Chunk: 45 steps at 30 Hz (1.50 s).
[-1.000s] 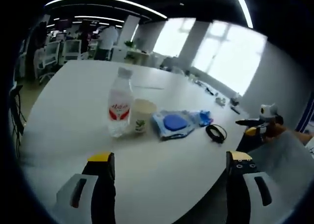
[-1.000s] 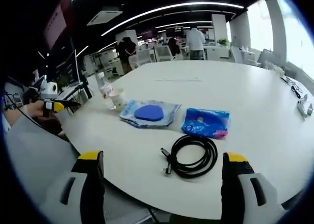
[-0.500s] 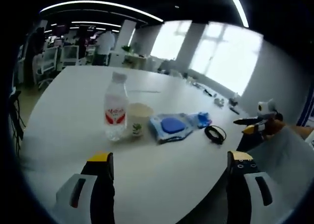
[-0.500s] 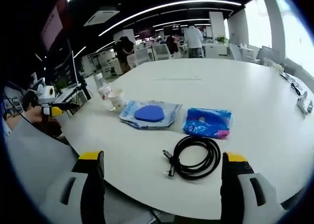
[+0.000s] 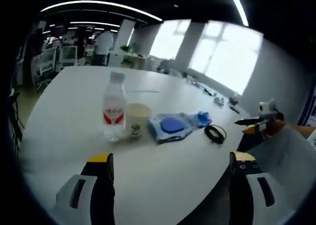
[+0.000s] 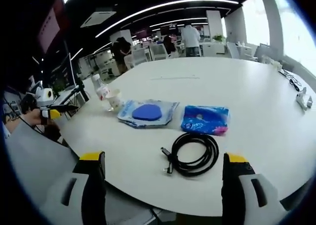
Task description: Arrange the tabletop items into an orderly group along one side of the table until the central work area is clear of visible clutter.
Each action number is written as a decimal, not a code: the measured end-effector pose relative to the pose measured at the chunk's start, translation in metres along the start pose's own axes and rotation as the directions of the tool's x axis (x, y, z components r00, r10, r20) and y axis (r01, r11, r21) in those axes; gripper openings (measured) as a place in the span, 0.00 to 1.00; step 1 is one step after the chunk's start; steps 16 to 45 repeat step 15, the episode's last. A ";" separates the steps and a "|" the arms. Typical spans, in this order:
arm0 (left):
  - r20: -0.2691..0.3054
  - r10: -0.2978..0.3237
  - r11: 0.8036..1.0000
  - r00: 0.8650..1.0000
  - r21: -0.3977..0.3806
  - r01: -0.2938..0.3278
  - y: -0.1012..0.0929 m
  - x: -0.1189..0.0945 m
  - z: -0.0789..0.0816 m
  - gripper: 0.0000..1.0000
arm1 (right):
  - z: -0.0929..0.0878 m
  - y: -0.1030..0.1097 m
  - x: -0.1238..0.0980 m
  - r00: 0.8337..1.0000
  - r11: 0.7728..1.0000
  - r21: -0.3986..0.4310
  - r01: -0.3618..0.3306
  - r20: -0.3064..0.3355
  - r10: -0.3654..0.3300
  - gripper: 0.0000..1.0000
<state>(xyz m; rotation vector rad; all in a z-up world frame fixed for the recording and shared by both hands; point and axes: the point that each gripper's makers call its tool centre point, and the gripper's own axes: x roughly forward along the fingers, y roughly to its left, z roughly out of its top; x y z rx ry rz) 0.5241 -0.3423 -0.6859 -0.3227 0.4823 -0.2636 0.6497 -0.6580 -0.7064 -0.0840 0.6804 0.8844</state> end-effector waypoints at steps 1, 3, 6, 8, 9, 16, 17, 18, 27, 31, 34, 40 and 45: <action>-0.001 -0.001 1.000 1.000 0.001 0.001 0.000 0.000 0.000 0.95 | -0.001 0.000 0.001 1.000 1.000 0.001 0.001 -0.001 -0.001 0.97; -0.004 -0.007 1.000 1.000 0.008 0.007 -0.001 0.001 0.000 0.95 | -0.002 0.000 0.001 1.000 1.000 0.001 0.003 -0.002 -0.003 0.97; -0.005 -0.013 1.000 1.000 0.012 0.013 -0.003 0.002 0.000 0.95 | -0.001 0.001 0.002 1.000 1.000 0.005 0.002 0.004 -0.002 0.97; 0.000 -0.016 1.000 1.000 0.010 0.016 -0.003 0.002 0.001 0.95 | 0.000 0.001 0.002 1.000 1.000 0.003 0.003 0.005 -0.003 0.97; 0.000 -0.015 1.000 1.000 0.008 0.015 -0.003 0.002 0.000 0.95 | 0.000 0.001 0.002 1.000 1.000 0.003 0.004 0.006 -0.004 0.97; -0.002 -0.018 1.000 1.000 -0.003 0.018 -0.002 0.003 -0.003 0.96 | 0.000 -0.002 0.000 1.000 1.000 0.012 0.014 0.013 -0.014 0.97; -0.002 -0.018 1.000 1.000 -0.003 0.018 -0.002 0.003 -0.003 0.96 | 0.000 -0.002 0.000 1.000 1.000 0.012 0.014 0.013 -0.014 0.97; -0.002 -0.018 1.000 1.000 -0.003 0.018 -0.002 0.003 -0.003 0.96 | 0.000 -0.002 0.000 1.000 1.000 0.012 0.014 0.013 -0.014 0.97; -0.002 -0.018 1.000 1.000 -0.003 0.018 -0.002 0.003 -0.003 0.96 | 0.000 -0.002 0.000 1.000 1.000 0.012 0.014 0.013 -0.014 0.97; -0.002 -0.018 1.000 1.000 -0.003 0.018 -0.002 0.003 -0.003 0.96 | 0.000 -0.002 0.000 1.000 1.000 0.012 0.014 0.013 -0.014 0.97; -0.002 -0.018 1.000 1.000 -0.003 0.018 -0.002 0.003 -0.003 0.96 | 0.000 -0.002 0.000 1.000 1.000 0.012 0.014 0.013 -0.014 0.97; -0.002 -0.018 1.000 1.000 -0.003 0.018 -0.002 0.003 -0.003 0.96 | 0.000 -0.002 0.000 1.000 1.000 0.012 0.014 0.013 -0.014 0.97; -0.002 -0.018 1.000 1.000 -0.003 0.018 -0.002 0.003 -0.003 0.96 | 0.000 -0.002 0.000 1.000 1.000 0.012 0.014 0.013 -0.014 0.97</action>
